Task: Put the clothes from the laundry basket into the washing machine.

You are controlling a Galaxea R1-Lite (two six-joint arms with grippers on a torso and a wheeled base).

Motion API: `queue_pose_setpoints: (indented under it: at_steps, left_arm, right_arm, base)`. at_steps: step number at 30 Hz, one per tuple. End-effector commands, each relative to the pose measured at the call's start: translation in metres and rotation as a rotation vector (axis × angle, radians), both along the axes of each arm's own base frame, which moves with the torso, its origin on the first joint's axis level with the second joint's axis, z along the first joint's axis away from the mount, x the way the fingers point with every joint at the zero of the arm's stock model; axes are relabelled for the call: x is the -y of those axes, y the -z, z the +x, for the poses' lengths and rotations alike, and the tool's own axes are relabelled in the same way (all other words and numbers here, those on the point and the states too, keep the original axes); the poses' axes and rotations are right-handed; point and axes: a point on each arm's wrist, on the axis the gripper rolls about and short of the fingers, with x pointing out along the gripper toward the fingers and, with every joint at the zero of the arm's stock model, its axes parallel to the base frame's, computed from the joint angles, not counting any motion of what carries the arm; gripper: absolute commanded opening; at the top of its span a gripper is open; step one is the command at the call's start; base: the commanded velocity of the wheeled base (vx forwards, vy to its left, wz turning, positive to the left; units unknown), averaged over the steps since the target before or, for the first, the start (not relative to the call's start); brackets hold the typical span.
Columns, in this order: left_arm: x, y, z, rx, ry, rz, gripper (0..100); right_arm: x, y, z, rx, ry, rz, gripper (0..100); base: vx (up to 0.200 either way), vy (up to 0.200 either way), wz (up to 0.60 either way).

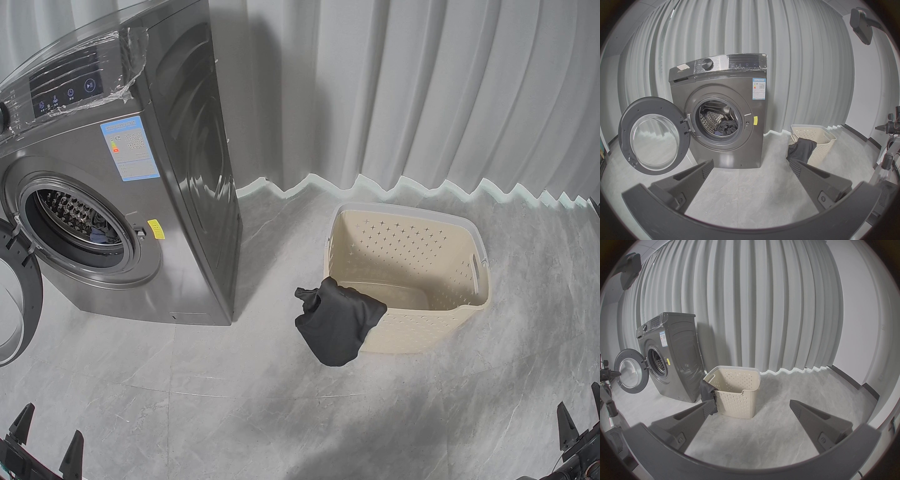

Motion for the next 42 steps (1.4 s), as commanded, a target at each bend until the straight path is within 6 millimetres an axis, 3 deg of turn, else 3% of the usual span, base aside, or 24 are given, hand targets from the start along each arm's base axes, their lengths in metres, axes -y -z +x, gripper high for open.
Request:
queue_pose_setpoints:
  at_steps: [1,11,13,15,16,17,20,24,30,34,42]
  left_arm:
    - [0.000,0.005,0.000,-0.003,0.000,-0.002,100]
    - [0.000,0.005,0.000,-0.004,0.000,-0.002,100]
    - [0.000,0.005,0.000,-0.003,0.000,-0.002,100]
    - [0.000,0.005,0.000,-0.003,0.000,-0.002,100]
    - [0.000,0.005,0.000,-0.003,0.000,-0.002,100]
    - [0.000,0.005,0.000,-0.003,0.000,0.000,100]
    - [0.000,0.005,0.000,-0.003,0.000,0.000,100]
    - [0.000,0.005,0.000,-0.003,0.000,-0.002,100]
    - [0.000,0.005,0.000,-0.003,0.000,-0.002,100]
    - [0.000,0.005,0.000,-0.004,0.000,-0.002,100]
    - [0.000,0.005,0.000,-0.003,0.000,0.000,100]
  right_arm:
    - [0.000,0.005,0.000,-0.007,-0.002,-0.001,100]
    - [0.000,0.005,0.000,0.000,0.004,0.008,100]
    - [0.000,-0.004,-0.002,0.049,-0.002,0.008,100]
    - [0.000,-0.040,-0.013,0.179,-0.015,0.007,100]
    - [0.000,-0.044,-0.013,0.185,-0.018,0.006,100]
    - [-0.001,-0.061,-0.009,0.144,-0.055,0.006,100]
    - [-0.001,-0.069,0.006,0.041,-0.104,0.009,100]
    - [-0.005,-0.074,0.058,-0.214,-0.201,0.007,100]
    - [-0.020,-0.081,0.115,-0.286,-0.342,0.077,100]
    - [-0.029,-0.073,0.131,-0.357,-0.388,0.137,100]
    - [-0.035,-0.067,0.142,-0.421,-0.408,0.128,100]
  base:
    - [0.000,0.000,0.00]
    - [0.180,0.000,0.00]
    - [0.200,0.000,0.00]
    - [0.100,0.000,0.00]
    - [0.000,0.000,0.00]
    - [0.000,0.000,0.00]
    - [0.000,0.000,0.00]
    - [0.000,0.000,0.00]
    - [0.000,0.000,0.00]
    - [0.000,0.000,0.00]
    - [0.000,0.000,0.00]
